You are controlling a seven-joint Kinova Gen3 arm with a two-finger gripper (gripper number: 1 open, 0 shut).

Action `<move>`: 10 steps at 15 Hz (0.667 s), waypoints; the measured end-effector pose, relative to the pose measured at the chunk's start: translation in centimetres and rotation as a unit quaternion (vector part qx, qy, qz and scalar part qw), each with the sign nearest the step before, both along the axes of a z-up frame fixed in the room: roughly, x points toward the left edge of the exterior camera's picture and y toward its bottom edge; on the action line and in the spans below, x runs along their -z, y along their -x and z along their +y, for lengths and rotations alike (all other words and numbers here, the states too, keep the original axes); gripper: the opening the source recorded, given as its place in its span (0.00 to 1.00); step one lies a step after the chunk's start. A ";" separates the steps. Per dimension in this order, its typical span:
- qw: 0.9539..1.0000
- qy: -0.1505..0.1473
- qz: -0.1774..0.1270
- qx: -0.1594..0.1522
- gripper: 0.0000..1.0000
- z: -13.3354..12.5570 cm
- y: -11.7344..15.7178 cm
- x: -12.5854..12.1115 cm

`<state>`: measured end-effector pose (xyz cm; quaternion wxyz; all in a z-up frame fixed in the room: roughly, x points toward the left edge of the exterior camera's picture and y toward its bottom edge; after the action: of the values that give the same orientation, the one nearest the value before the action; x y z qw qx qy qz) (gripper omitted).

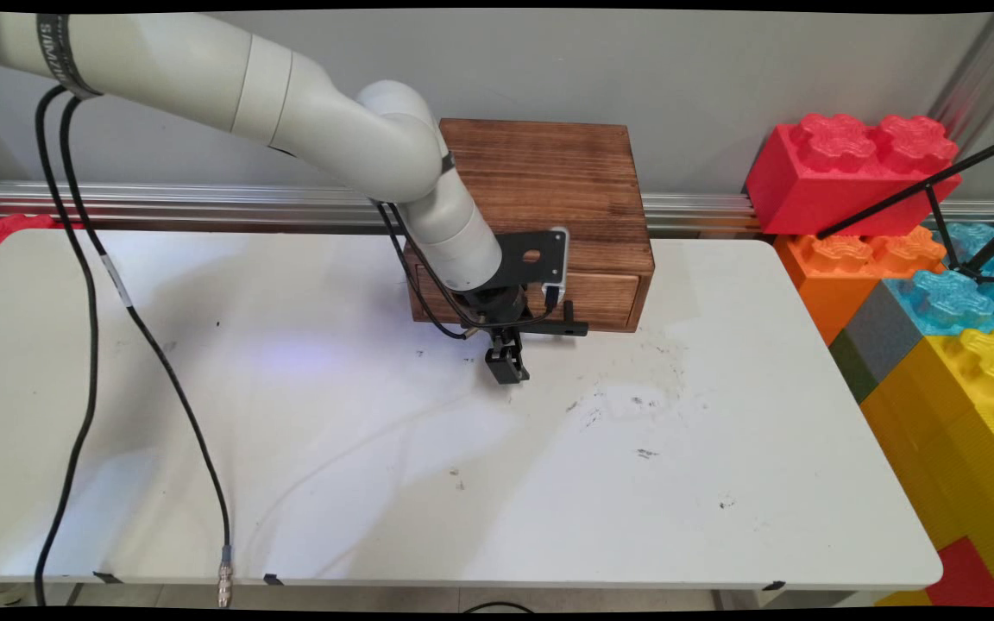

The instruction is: Open the drawer

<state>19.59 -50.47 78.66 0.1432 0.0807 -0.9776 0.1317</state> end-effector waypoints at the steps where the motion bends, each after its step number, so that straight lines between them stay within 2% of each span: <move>1: 1.000 -0.001 0.002 -0.003 1.00 0.0 0.0 0.1; 10: 1.000 -0.009 0.016 -0.022 1.00 0.4 0.2 0.7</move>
<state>19.38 -50.02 78.00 0.1551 0.1054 -0.9743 0.1249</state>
